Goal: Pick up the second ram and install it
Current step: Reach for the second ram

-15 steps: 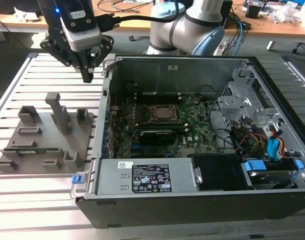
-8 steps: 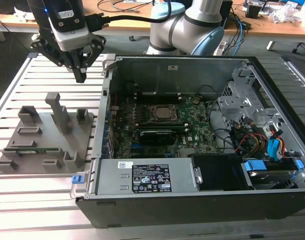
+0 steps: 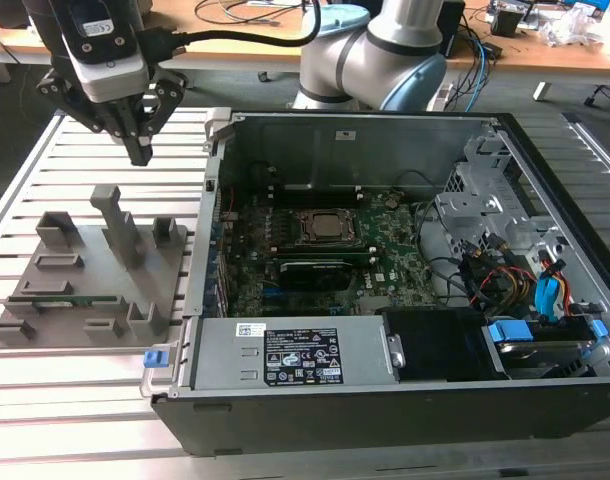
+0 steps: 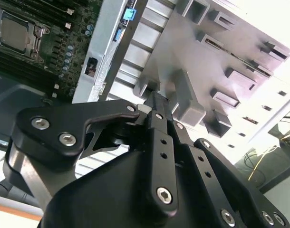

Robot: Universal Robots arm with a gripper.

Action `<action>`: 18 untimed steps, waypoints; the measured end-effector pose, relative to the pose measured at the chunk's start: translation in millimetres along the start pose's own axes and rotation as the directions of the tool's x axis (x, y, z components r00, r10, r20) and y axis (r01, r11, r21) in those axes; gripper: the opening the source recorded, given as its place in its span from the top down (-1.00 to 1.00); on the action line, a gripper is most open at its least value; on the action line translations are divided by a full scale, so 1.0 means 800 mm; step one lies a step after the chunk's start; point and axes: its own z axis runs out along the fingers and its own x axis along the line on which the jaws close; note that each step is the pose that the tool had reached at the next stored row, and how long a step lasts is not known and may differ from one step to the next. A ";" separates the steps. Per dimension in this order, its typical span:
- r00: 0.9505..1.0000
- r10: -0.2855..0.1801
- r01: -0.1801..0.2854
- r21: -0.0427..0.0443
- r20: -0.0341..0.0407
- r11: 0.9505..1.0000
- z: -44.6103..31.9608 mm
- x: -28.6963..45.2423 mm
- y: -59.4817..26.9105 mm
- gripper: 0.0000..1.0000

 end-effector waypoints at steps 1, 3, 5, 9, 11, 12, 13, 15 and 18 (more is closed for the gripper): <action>1.000 0.000 0.000 0.000 0.000 1.000 -0.0001 0.0034 0.000 0.79; 1.000 0.000 0.000 0.000 0.000 1.000 -0.0002 0.0077 -0.001 0.79; 1.000 0.000 0.000 0.000 0.000 1.000 -0.0003 0.0145 -0.001 0.79; 1.000 0.000 0.000 0.000 0.000 1.000 -0.0006 0.0272 -0.002 0.79; 1.000 0.000 0.000 0.000 0.000 1.000 -0.0007 0.0350 -0.003 0.79; 1.000 0.000 0.000 0.000 0.000 1.000 -0.0008 0.0370 -0.003 0.79; 1.000 0.000 0.000 0.000 0.000 1.000 -0.0008 0.0415 -0.003 0.79; 1.000 0.000 0.000 0.000 0.000 1.000 -0.0011 0.0517 -0.004 0.79; 1.000 0.000 0.000 0.000 0.000 1.000 -0.0013 0.0608 -0.005 0.79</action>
